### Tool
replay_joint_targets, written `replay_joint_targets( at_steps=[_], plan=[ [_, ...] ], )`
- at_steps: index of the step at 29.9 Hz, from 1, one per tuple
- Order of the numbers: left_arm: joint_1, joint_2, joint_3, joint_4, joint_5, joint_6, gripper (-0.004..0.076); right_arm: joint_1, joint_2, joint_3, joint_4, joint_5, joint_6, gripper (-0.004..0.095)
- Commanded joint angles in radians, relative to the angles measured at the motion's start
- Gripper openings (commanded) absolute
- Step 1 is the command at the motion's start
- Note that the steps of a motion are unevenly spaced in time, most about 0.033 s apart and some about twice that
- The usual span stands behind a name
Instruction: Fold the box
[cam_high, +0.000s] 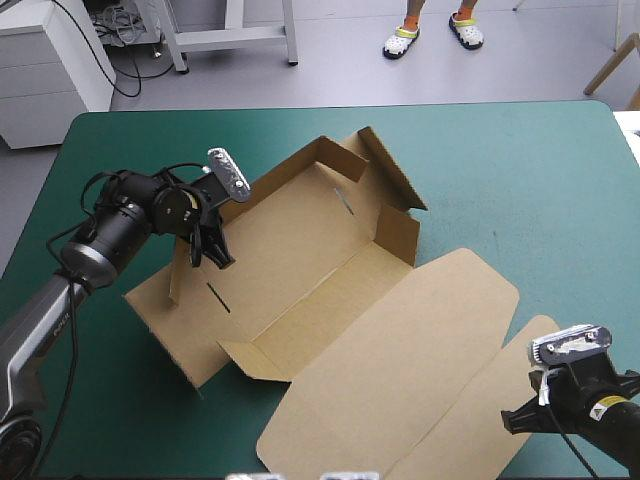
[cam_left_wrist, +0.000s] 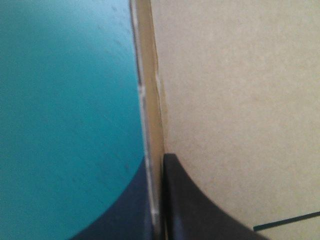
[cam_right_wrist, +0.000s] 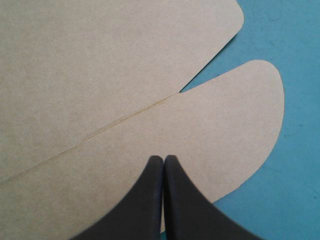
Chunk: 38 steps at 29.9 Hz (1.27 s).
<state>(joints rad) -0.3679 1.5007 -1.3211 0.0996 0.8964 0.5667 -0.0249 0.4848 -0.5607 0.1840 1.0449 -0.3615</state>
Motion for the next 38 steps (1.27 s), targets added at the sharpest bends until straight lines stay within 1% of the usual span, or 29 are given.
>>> replay_joint_targets(
  at_steps=[1, 7, 16, 20, 24, 28, 31, 38],
  plan=[
    [-0.078, -0.038, -0.037, 0.111, -0.156, 0.002, -0.0010, 0.004, 0.009, -0.025, 0.009, -0.039, -0.003, -0.0020],
    [-0.155, -0.038, -0.037, 0.228, -0.282, -0.017, -0.0010, 0.004, 0.009, -0.025, 0.009, -0.038, -0.003, -0.0020],
    [-0.276, -0.038, -0.037, 0.372, -0.404, 0.006, -0.0010, 0.004, 0.009, -0.025, 0.009, -0.038, -0.003, -0.0019],
    [-0.331, -0.038, -0.037, 0.370, -0.430, 0.070, -0.0010, 0.004, 0.009, -0.025, 0.009, -0.038, -0.003, -0.0019],
    [-0.372, -0.038, -0.037, 0.351, -0.435, 0.089, -0.0010, 0.004, 0.009, -0.025, 0.009, -0.038, -0.002, -0.0019],
    [-0.390, -0.038, -0.037, 0.241, -0.481, 0.108, -0.0010, 0.004, 0.009, -0.025, 0.009, -0.038, 0.005, -0.0019],
    [-0.390, -0.038, -0.037, 0.113, -0.494, 0.223, -0.0010, 0.004, 0.009, -0.025, 0.009, -0.038, 0.005, -0.0019],
    [-0.390, -0.038, -0.037, -0.221, -0.401, 0.502, -0.0010, 0.004, 0.009, -0.025, 0.009, -0.038, 0.005, -0.0019]
  ],
)
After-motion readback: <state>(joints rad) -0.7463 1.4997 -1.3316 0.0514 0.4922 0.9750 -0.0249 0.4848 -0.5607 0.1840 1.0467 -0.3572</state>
